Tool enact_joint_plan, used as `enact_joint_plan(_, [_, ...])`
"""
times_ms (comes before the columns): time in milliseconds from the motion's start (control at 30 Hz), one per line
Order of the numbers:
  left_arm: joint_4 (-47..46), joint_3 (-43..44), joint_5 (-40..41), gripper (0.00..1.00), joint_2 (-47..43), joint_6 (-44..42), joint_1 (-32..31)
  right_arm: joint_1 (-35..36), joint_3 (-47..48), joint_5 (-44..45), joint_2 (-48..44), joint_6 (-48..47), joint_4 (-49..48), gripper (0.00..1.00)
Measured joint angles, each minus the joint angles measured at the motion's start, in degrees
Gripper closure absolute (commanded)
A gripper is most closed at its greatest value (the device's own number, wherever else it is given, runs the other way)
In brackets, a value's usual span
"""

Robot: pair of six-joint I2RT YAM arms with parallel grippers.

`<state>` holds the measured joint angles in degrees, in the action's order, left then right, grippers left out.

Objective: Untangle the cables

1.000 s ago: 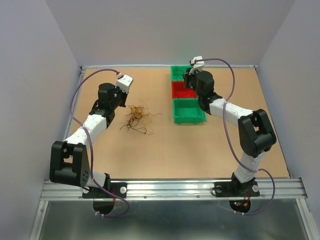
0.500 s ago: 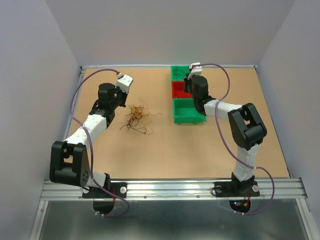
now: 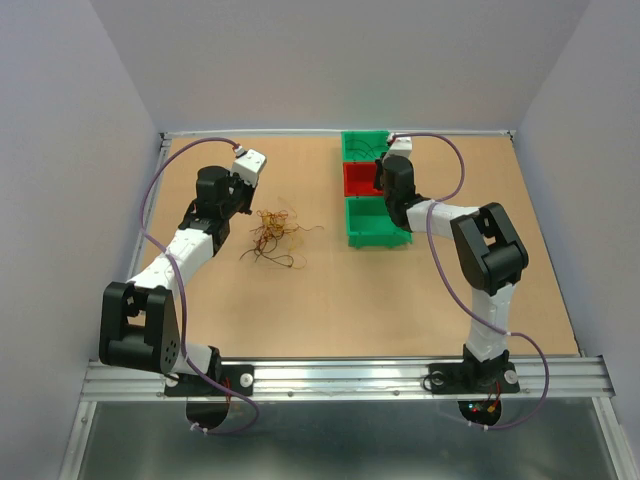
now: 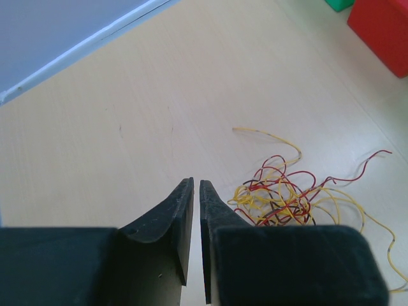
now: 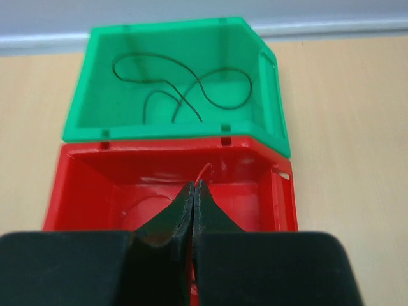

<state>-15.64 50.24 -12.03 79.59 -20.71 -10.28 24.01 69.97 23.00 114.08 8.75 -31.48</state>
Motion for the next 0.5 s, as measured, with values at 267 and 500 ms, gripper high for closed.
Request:
enact_joint_plan(267, [0.0, 0.0, 0.0, 0.79, 0.0, 0.0, 0.0, -0.6, 7.6, -2.7, 5.7, -0.6, 14.8, 0.96])
enact_joint_plan(500, [0.0, 0.0, 0.0, 0.77, 0.0, 0.0, 0.0, -0.8, 11.4, -5.7, 6.3, -2.2, 22.3, 0.96])
